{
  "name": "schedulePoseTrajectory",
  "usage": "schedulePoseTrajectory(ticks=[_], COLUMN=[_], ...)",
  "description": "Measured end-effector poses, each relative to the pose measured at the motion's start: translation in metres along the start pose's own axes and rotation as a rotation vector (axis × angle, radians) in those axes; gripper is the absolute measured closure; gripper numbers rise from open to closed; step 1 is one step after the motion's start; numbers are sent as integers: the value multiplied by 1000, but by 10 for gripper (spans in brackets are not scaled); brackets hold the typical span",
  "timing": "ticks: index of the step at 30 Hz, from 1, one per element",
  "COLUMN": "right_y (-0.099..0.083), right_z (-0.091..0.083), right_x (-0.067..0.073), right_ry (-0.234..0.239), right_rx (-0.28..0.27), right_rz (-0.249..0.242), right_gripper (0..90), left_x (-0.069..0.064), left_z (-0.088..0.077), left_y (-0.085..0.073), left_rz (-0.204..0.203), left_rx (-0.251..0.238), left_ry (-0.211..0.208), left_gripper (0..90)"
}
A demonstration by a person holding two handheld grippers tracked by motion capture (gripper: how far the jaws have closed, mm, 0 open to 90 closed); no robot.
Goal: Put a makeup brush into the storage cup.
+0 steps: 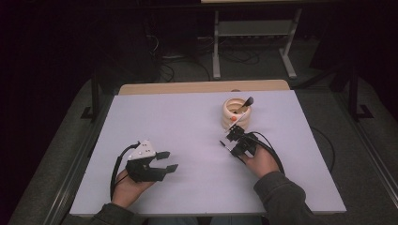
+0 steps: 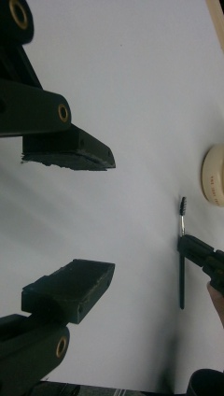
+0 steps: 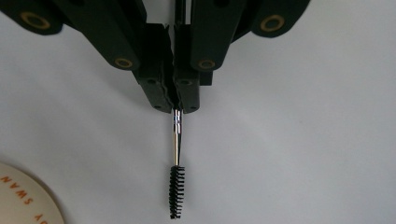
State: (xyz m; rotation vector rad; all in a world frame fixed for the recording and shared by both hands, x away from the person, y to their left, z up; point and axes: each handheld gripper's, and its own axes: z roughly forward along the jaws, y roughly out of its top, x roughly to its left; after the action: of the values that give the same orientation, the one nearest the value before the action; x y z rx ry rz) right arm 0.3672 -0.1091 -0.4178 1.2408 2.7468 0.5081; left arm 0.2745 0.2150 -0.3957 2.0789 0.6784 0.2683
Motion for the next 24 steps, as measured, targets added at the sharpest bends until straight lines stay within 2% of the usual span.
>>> schedulePoseTrajectory(ticks=[2,6,8,12,13,15,19,24], right_y=[0,-4,-5,-6,-6,-5,-4,-5], right_z=[-1,-14,-20,-33,-35,-39,-47,-57], right_x=[0,-2,-2,4,6,10,18,28], right_ry=[9,53,94,156,162,177,216,262], right_rx=[-7,-71,-109,-181,-191,-212,-269,-352], right_rz=[-2,-4,4,-9,-15,-28,-44,-71], right_gripper=[851,851,851,851,851,850,850,850], left_x=[0,-1,-3,-6,-8,-9,-13,-17], left_z=[1,2,2,5,6,7,9,12], left_y=[0,0,1,3,3,4,5,8], left_rz=[1,5,7,18,11,30,39,32], left_rx=[1,8,2,5,2,14,9,-6], left_ry=[-1,-5,-8,-22,-27,-33,-50,-84], left_gripper=[429,429,429,429,429,430,431,431])
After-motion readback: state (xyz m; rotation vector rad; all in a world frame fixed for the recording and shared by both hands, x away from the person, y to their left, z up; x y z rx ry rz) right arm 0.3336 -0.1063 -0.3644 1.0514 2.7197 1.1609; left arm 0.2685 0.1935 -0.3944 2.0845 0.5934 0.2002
